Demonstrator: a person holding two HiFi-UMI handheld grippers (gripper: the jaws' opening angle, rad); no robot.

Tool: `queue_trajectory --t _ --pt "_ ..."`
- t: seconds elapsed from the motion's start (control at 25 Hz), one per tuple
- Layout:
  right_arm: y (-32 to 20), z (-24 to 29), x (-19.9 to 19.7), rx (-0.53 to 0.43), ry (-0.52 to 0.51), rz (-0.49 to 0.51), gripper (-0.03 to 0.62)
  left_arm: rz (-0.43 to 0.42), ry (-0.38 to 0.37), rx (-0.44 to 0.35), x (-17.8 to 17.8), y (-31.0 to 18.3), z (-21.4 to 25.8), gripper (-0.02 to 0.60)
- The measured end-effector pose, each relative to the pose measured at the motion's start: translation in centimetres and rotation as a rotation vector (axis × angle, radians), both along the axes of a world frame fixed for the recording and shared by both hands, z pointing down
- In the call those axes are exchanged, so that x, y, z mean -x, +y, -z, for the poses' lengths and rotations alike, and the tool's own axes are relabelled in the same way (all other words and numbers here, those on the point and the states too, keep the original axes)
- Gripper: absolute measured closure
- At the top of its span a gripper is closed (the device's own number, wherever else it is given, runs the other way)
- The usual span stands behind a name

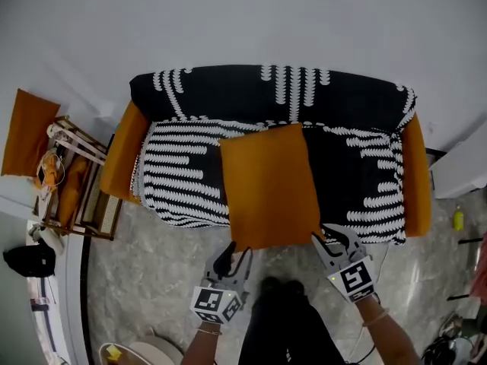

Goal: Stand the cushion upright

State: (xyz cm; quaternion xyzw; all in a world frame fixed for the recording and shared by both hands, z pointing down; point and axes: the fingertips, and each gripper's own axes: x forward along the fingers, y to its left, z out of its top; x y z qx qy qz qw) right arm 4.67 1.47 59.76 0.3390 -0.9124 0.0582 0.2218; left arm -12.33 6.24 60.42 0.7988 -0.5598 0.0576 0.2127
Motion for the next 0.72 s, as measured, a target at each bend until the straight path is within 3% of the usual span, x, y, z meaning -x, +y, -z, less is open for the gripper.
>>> queue_trajectory --t 0.28,0.72 --pt "-0.8 -8.1 -0.1 0.028 0.068 0.019 0.48 0.011 -0.016 0.088 2.1 -0.7 -8.3 0.399" --pt "-1.3 -20.8 -0.5 0.139 0.134 -0.035 0.456 0.061 -0.024 0.237 6.6 -1.4 -20.4 0.378"
